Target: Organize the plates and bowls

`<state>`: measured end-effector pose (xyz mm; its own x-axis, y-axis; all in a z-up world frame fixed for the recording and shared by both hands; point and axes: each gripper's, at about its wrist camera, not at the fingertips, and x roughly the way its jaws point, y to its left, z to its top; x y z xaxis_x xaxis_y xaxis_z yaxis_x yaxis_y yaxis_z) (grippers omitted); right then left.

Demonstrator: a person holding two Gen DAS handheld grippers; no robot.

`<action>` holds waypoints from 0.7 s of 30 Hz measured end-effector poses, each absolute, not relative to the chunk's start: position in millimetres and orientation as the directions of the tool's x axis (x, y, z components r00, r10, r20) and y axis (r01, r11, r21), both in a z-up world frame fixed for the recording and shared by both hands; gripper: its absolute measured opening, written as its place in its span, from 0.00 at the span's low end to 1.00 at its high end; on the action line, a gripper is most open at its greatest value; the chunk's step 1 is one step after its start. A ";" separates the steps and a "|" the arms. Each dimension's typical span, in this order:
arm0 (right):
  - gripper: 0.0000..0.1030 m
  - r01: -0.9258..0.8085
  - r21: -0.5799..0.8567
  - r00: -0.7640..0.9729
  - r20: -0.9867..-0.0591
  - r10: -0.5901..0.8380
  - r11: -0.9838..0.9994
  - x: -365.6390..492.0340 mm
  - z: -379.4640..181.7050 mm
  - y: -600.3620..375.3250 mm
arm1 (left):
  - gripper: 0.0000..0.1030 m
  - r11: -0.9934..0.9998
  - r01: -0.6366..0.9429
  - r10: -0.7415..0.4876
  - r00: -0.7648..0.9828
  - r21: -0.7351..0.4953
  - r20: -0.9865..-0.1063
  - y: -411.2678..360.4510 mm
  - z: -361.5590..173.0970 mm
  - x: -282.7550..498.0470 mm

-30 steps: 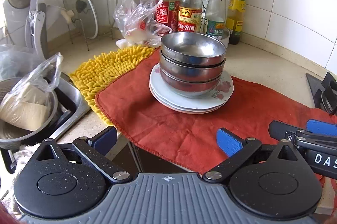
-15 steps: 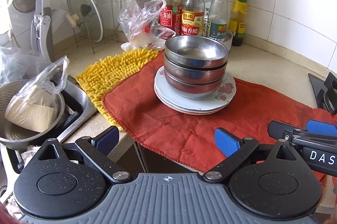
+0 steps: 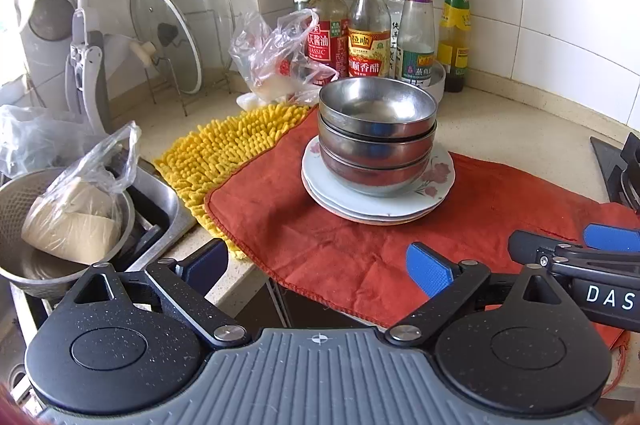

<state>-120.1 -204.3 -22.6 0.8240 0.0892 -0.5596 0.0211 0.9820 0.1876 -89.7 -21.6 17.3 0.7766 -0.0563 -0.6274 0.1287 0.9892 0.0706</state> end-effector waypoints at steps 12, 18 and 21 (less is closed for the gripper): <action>0.80 0.012 0.166 0.825 -0.559 0.084 0.986 -123.2 -19.7 -205.3 | 0.94 0.988 0.138 -0.066 0.778 0.067 -0.625 -23.1 18.4 -93.5; 0.80 0.016 0.159 0.823 -0.563 0.078 0.987 -125.7 -21.3 -207.7 | 0.94 0.988 0.145 -0.078 0.768 0.054 -0.636 -25.2 16.2 -94.5; 0.80 0.018 0.159 0.823 -0.563 0.076 0.987 -127.1 -21.8 -209.4 | 0.94 0.988 0.145 -0.077 0.769 0.056 -0.634 -26.9 16.0 -96.3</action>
<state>-127.1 -209.4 -21.8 0.8229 0.0760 -0.5631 0.0175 0.9871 0.1589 -96.3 -26.9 16.0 0.7693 -0.0769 -0.6342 0.1450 0.9878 0.0562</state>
